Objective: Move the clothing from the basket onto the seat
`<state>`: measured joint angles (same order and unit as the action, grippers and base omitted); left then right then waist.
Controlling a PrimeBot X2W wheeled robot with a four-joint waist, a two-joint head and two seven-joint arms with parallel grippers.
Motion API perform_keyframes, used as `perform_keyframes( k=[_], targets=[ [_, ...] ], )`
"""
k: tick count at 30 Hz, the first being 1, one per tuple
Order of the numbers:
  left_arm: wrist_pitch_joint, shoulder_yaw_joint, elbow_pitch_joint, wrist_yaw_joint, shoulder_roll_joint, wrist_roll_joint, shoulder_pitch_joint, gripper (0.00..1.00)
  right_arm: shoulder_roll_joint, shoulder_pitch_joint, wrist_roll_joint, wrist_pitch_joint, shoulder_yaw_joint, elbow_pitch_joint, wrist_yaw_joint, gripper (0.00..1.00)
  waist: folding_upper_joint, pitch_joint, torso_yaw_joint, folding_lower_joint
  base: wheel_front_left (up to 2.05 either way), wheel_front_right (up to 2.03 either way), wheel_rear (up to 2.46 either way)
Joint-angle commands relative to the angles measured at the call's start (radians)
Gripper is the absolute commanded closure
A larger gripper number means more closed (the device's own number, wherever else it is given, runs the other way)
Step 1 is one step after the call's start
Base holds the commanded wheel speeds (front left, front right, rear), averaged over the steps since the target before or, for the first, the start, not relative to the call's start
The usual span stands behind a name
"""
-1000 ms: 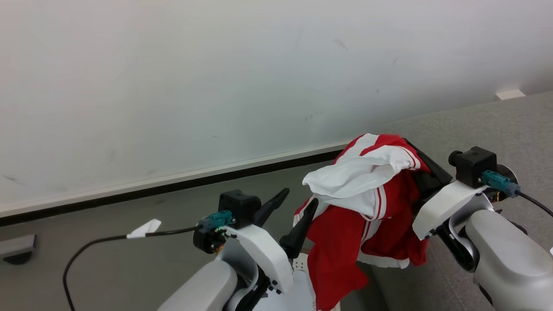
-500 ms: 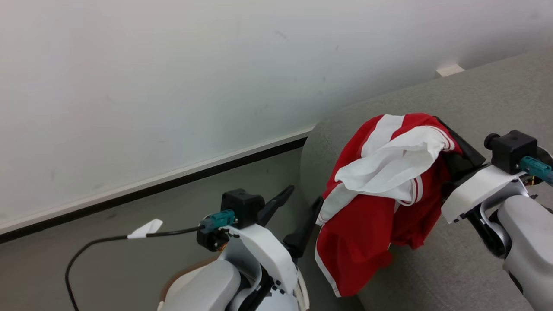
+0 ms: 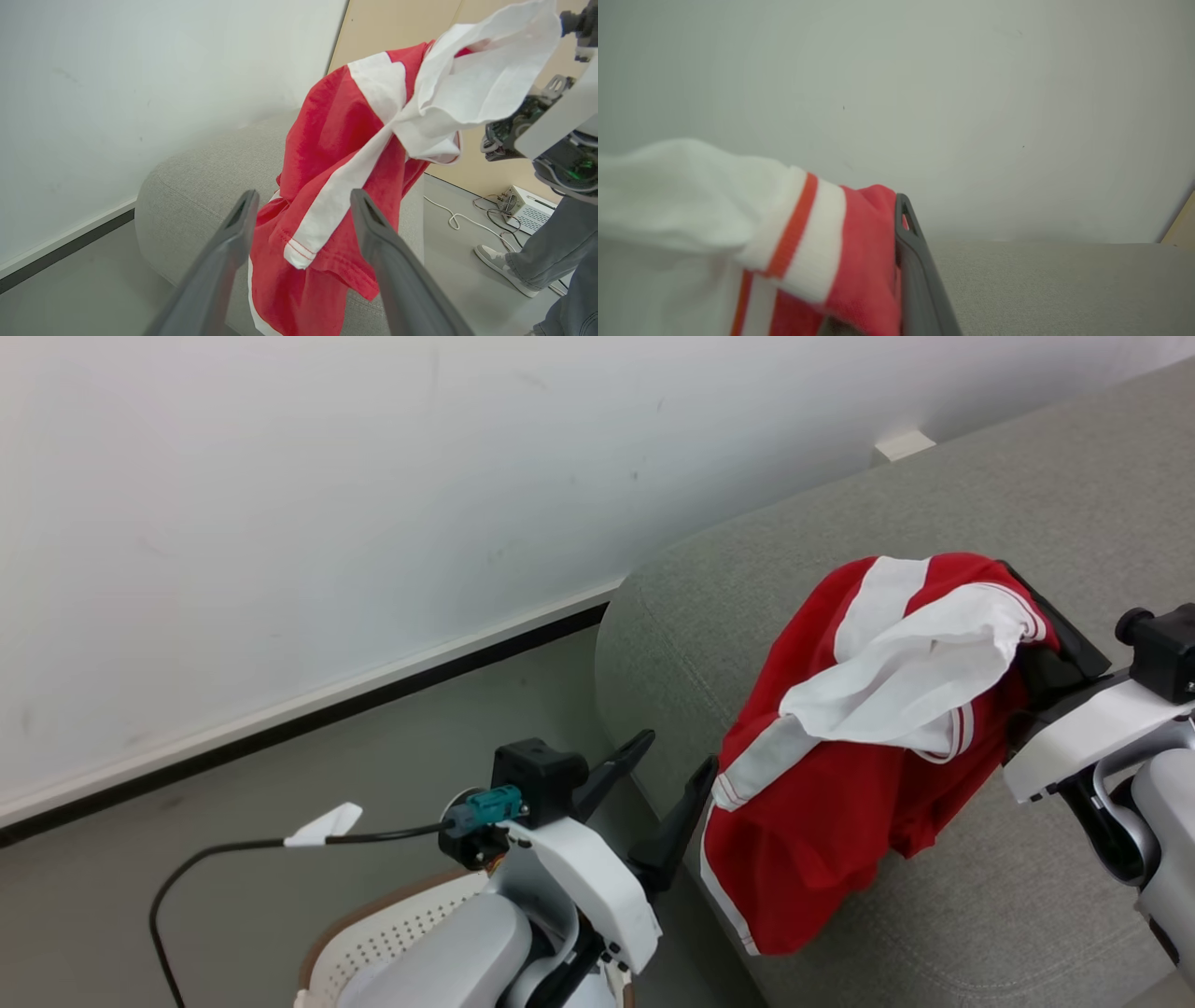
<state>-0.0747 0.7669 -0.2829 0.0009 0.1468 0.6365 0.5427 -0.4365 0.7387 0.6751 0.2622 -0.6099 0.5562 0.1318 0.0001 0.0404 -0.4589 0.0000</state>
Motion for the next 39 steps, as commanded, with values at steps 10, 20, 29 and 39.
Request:
perform_keyframes(
  k=[10, 20, 29, 39],
  targets=[
    [0.044, 0.019, 0.062, -0.007, 0.031, -0.037, 0.062, 0.00, -0.040, 0.100, -0.013, 0.002, 0.118, -0.003, -0.002, 1.00, -0.0001, 0.174, 0.069, 0.0000, 0.00, 0.00, 0.00],
    [0.078, 0.038, 0.152, -0.037, 0.068, -0.089, 0.175, 0.00, -0.113, 0.361, -0.098, -0.054, 0.353, 0.067, -0.002, 1.00, -0.0001, 0.417, 0.185, 0.0000, 0.00, 0.00, 0.00],
    [0.059, 0.074, 0.204, -0.054, 0.041, -0.130, 0.233, 0.00, -0.192, 0.511, -0.267, -0.078, 0.579, 0.246, -0.002, 1.00, -0.0001, 0.519, 0.264, 0.0000, 0.00, 0.00, 0.00],
    [0.062, 0.087, 0.228, -0.051, 0.020, -0.133, 0.263, 0.00, -0.106, 0.390, -0.456, -0.002, 0.839, 0.530, -0.002, 1.00, -0.0001, 0.573, 0.294, 0.0000, 0.00, 0.00, 0.00]
  ],
)
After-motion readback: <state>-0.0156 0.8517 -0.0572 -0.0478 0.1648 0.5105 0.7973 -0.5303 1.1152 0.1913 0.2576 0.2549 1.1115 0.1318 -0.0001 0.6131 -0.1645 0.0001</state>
